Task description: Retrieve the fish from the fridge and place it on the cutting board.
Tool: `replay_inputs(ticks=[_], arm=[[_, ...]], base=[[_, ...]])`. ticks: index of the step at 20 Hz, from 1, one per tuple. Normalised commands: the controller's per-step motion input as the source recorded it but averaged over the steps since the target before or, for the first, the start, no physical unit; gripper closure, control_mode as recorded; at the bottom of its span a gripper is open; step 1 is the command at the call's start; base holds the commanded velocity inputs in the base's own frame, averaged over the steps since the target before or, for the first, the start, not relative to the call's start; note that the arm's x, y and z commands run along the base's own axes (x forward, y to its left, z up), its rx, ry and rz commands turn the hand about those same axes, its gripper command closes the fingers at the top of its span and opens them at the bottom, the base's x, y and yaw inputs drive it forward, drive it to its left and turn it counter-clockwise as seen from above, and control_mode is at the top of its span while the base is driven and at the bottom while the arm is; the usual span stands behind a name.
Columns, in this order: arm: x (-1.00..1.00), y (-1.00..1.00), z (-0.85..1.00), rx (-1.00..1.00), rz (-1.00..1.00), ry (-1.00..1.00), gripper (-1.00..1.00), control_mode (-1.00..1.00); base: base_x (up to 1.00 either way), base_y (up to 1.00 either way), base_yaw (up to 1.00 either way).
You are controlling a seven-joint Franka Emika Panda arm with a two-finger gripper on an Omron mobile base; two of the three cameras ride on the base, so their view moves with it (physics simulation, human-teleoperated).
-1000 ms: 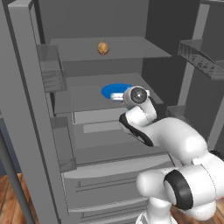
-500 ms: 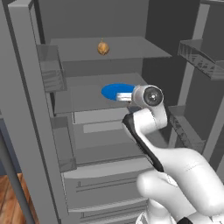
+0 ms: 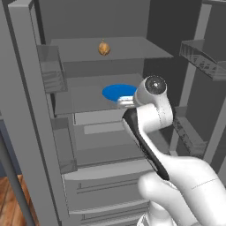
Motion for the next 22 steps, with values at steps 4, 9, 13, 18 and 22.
replay_inputs(ticks=[4,9,13,18,22], arm=[[-0.76,0.00,0.00,0.00,0.00,0.08,1.00,-1.00],[-0.89,0.00,0.00,0.00,0.00,0.00,1.00,-1.00],[-0.71,0.00,0.01,0.00,0.00,0.00,1.00,-1.00],[-0.42,0.00,0.03,0.00,0.00,0.01,1.00,-1.00],[-0.18,0.00,0.00,0.00,0.00,0.05,1.00,-1.00]], base=[[0.00,0.00,0.00],[0.00,0.00,0.00],[0.00,0.00,0.00],[0.00,0.00,0.00],[0.00,0.00,0.00]])
